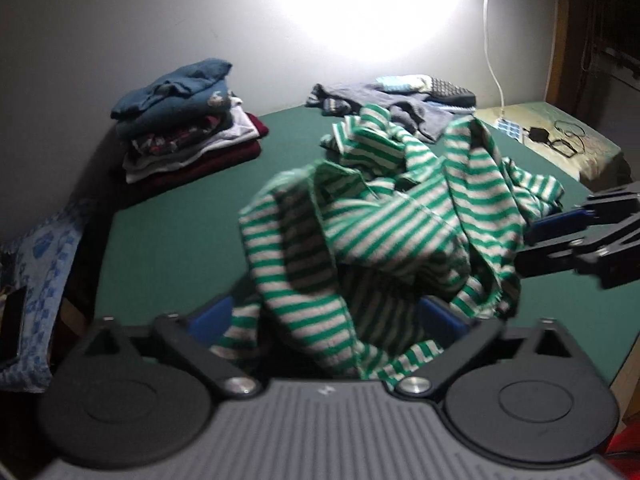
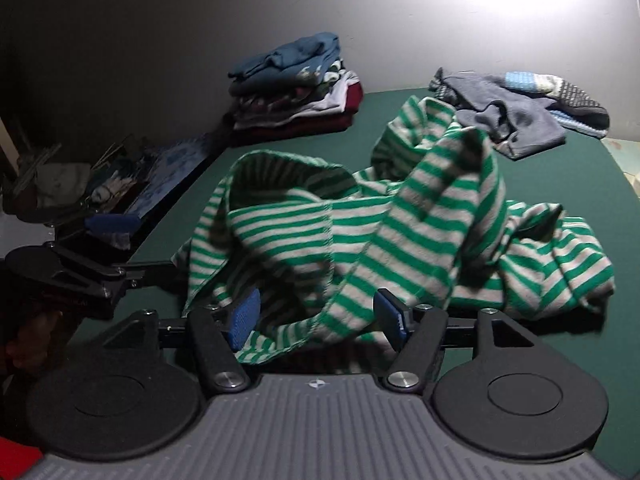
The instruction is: Fold clothes
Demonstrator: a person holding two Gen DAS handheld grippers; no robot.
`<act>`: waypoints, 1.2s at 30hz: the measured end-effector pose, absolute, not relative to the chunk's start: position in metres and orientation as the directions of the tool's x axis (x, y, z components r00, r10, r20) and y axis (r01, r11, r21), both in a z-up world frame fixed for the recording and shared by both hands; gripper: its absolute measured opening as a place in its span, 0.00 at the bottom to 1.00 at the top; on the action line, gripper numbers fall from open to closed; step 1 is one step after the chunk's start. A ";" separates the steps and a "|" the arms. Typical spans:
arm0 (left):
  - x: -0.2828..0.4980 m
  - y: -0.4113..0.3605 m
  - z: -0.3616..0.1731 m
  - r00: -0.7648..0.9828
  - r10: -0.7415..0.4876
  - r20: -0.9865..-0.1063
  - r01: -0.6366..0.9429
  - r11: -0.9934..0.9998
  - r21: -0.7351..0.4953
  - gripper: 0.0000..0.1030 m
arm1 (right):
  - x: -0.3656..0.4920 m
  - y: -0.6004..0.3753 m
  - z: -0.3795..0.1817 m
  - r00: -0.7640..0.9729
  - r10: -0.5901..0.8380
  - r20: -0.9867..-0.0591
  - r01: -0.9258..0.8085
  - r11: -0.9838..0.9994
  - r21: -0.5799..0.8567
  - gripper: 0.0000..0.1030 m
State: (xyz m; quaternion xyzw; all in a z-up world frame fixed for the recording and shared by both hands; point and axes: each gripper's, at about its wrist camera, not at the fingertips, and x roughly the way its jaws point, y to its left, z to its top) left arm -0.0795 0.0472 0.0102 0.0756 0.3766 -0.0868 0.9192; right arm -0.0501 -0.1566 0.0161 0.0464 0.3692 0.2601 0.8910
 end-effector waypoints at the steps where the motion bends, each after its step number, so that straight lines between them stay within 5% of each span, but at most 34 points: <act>1: -0.084 0.047 0.007 0.697 -0.101 -0.710 0.223 0.971 0.081 0.99 | -0.052 -0.147 0.011 0.588 0.491 -0.643 -0.432 0.862 0.263 0.65; 4: -0.093 0.045 -0.002 0.681 -0.096 -0.726 0.230 0.969 0.087 0.91 | -0.047 -0.147 -0.005 0.569 0.449 -0.689 -0.357 0.890 0.284 0.62; 5: -0.091 0.044 -0.006 0.672 -0.096 -0.734 0.223 0.972 0.078 0.89 | -0.045 -0.146 -0.010 0.561 0.435 -0.705 -0.331 0.898 0.290 0.51; 6: -0.090 0.044 -0.010 0.663 -0.095 -0.742 0.216 0.974 0.068 0.83 | -0.043 -0.146 -0.015 0.552 0.421 -0.720 -0.305 0.905 0.295 0.28; 8: -0.086 0.042 -0.018 0.645 -0.095 -0.758 0.201 0.978 0.049 0.69 | -0.040 -0.146 -0.026 0.534 0.393 -0.749 -0.251 0.919 0.304 0.08; 13: -0.078 0.038 -0.038 0.597 -0.096 -0.797 0.162 0.987 0.002 0.24 | -0.058 -0.157 -0.015 0.543 0.442 -0.714 -0.298 0.897 0.328 0.05; 16: -0.091 0.035 -0.025 0.638 -0.105 -0.763 0.162 0.987 0.000 0.15 | -0.073 -0.164 0.004 0.538 0.499 -0.679 -0.391 0.862 0.323 0.05; 26: -0.145 0.005 0.034 0.700 -0.186 -0.690 0.276 0.961 0.022 0.15 | -0.109 -0.192 0.040 0.359 0.654 -0.665 -0.610 0.704 0.363 0.05; 36: -0.170 -0.043 0.024 0.596 -0.243 -0.765 0.333 0.942 -0.040 0.21 | -0.113 -0.216 0.030 0.162 0.676 -0.719 -0.704 0.590 0.395 0.05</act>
